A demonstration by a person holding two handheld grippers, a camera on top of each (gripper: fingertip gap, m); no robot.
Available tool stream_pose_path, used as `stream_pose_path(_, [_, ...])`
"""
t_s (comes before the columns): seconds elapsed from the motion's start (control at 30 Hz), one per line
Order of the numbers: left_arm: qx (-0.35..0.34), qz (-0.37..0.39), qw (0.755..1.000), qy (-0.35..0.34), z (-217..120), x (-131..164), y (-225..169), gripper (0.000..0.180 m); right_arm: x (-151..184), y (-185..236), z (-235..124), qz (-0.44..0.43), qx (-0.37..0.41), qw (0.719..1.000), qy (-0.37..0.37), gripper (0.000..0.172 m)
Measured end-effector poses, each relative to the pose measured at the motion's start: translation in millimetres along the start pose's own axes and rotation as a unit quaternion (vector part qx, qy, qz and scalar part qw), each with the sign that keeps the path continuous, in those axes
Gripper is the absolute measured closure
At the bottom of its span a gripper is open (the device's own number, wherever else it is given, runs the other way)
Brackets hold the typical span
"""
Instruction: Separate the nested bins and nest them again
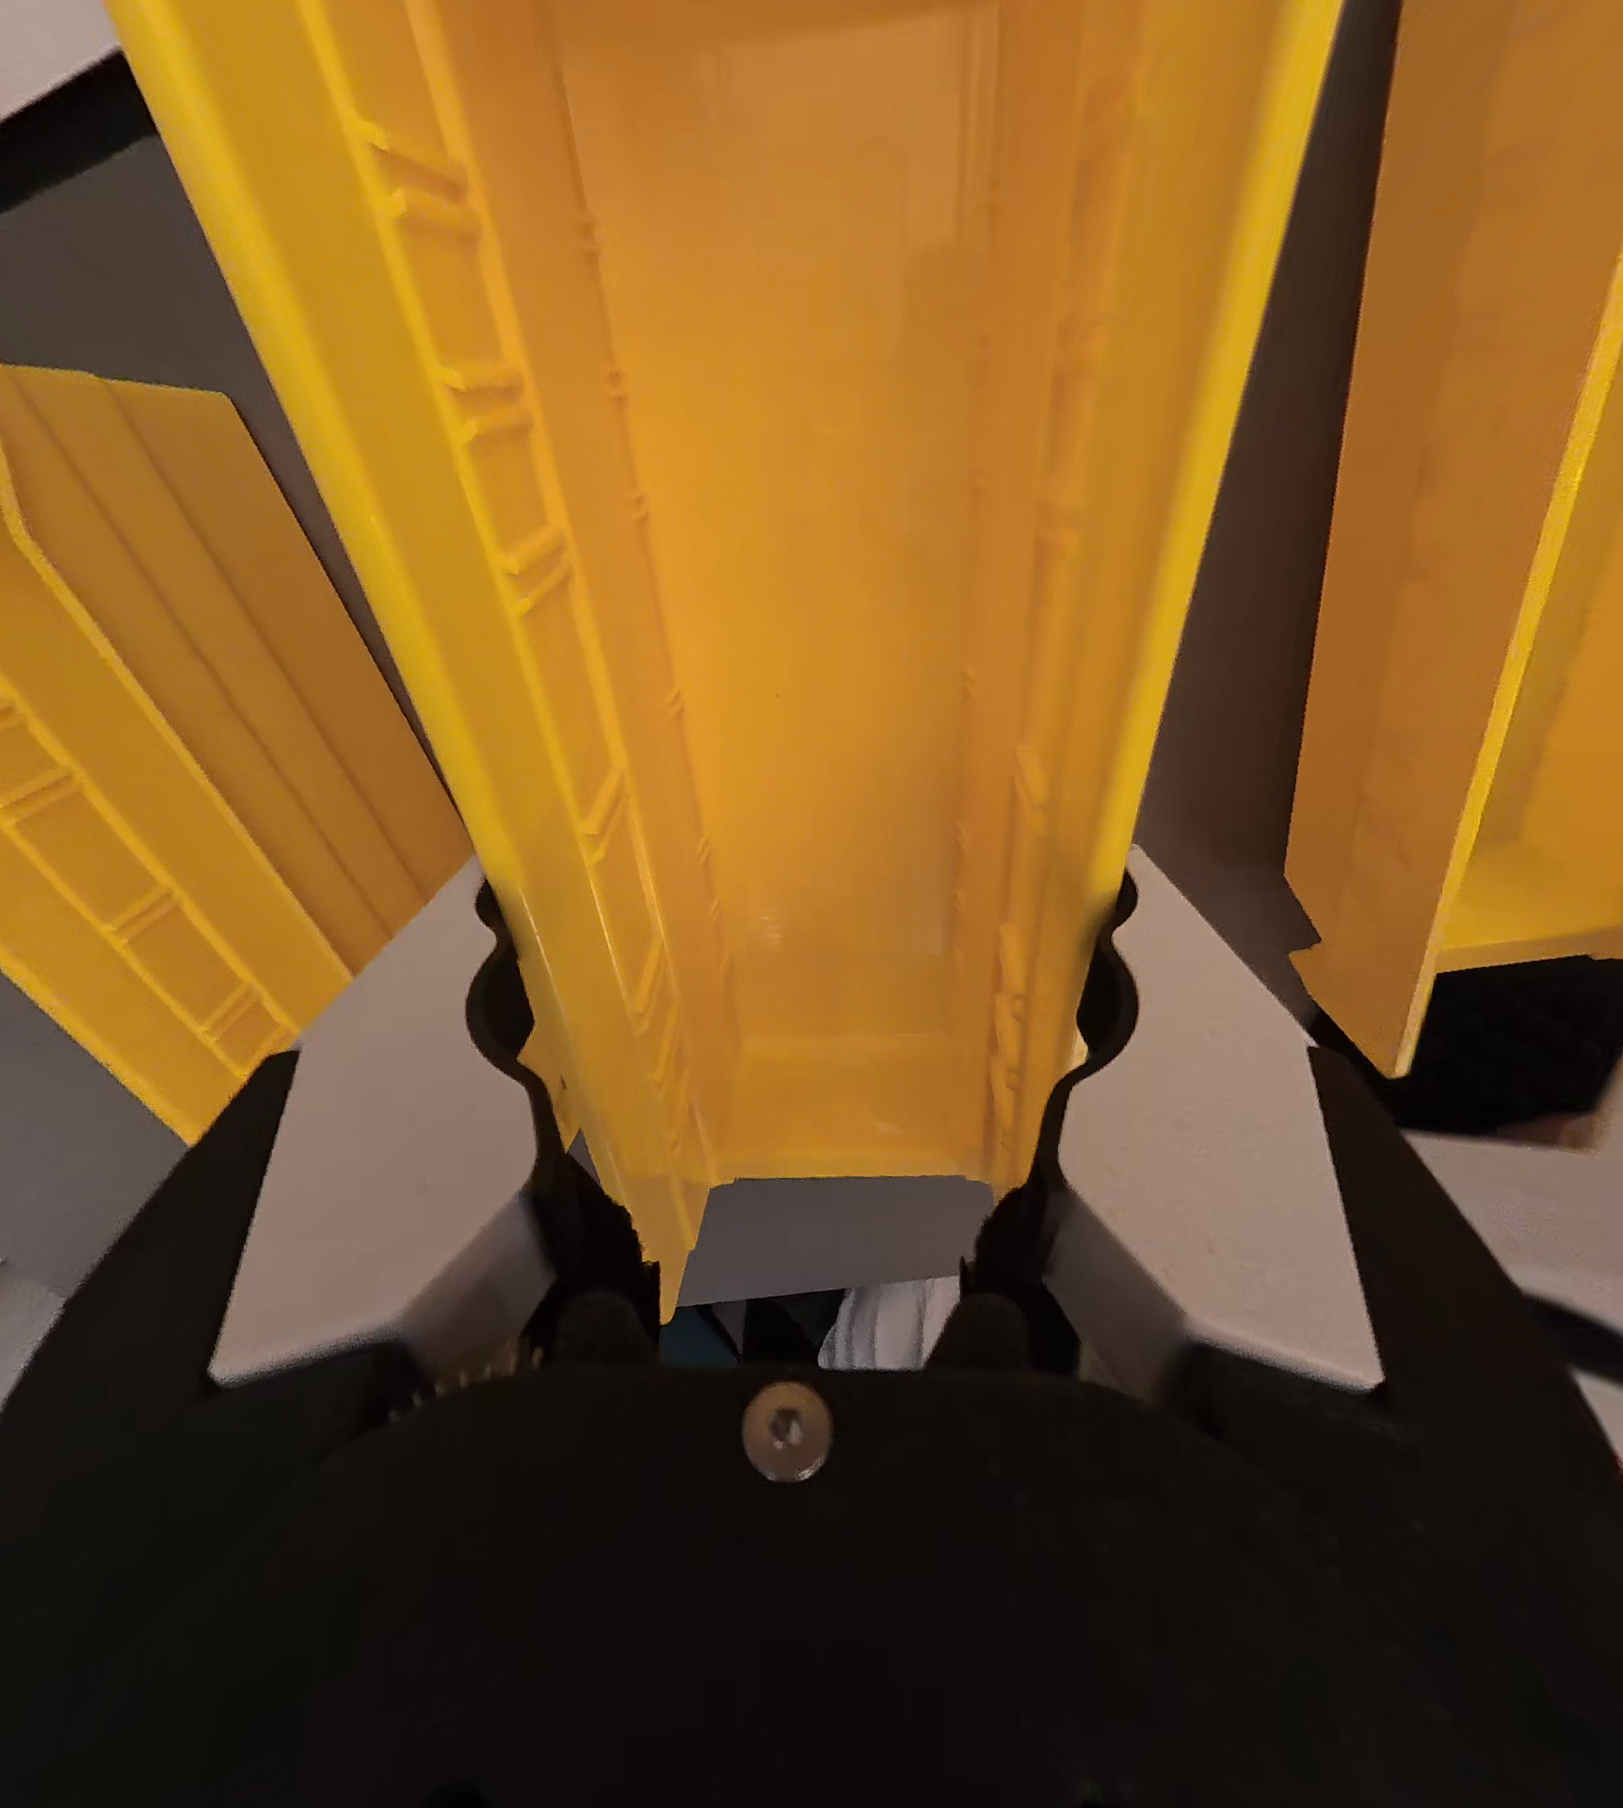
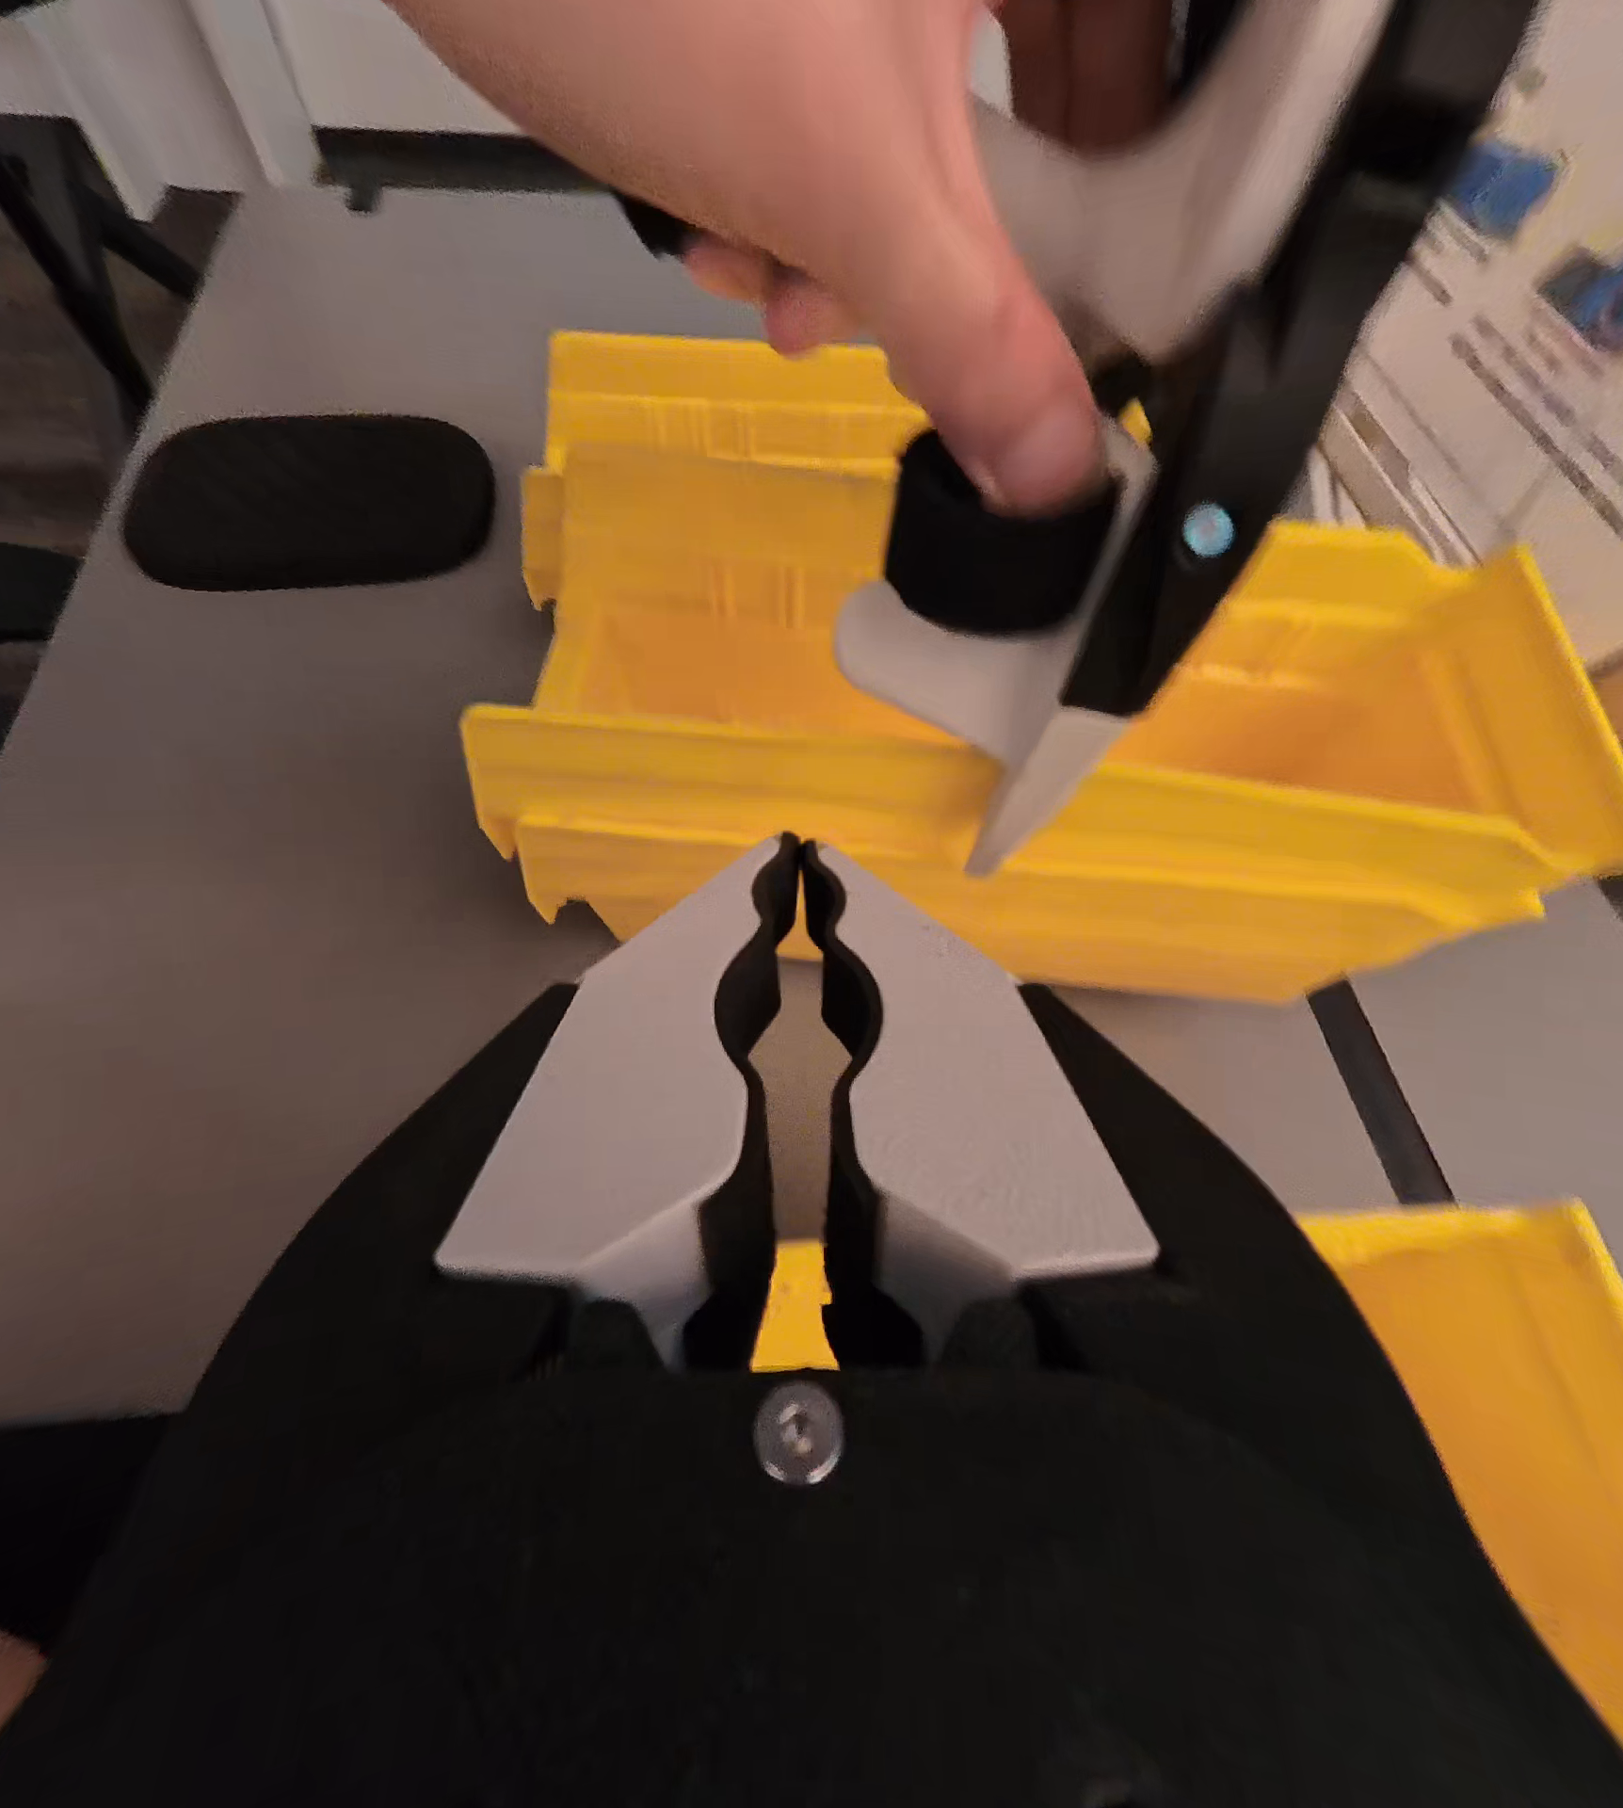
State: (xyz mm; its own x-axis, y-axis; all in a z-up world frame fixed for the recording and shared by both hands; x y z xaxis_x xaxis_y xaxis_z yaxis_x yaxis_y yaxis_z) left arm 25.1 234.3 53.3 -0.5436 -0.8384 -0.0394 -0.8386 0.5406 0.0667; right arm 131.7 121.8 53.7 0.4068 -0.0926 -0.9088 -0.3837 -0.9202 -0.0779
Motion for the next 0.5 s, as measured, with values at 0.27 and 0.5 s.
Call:
stream_pose_path(0.27, [0.014, -0.005, 1.0, 0.011, 9, 1, -1, 0.064, 12, 4, 47, -0.018, -0.045, 0.997, 0.052, 0.172])
stream_pose_path(0.5, [0.002, 0.006, 1.0, -0.004, 1, -4, -4, 0.065, 31, -3, 64, 0.002, -0.039, 0.993, 0.11, 0.172])
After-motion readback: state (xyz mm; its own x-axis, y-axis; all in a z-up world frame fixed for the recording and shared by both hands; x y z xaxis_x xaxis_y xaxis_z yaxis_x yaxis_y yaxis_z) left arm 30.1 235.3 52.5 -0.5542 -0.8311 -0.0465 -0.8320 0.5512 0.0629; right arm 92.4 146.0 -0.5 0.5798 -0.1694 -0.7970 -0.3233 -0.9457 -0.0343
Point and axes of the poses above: each gripper's, where its closed fingertips meet, z out along the fingers, x out of its underside, y = z × x across the jaws, the point moved 9 cm from there along -z, back along the fingers, and after that the axes turned 4 degrees about -y, right-handed, at the moved point
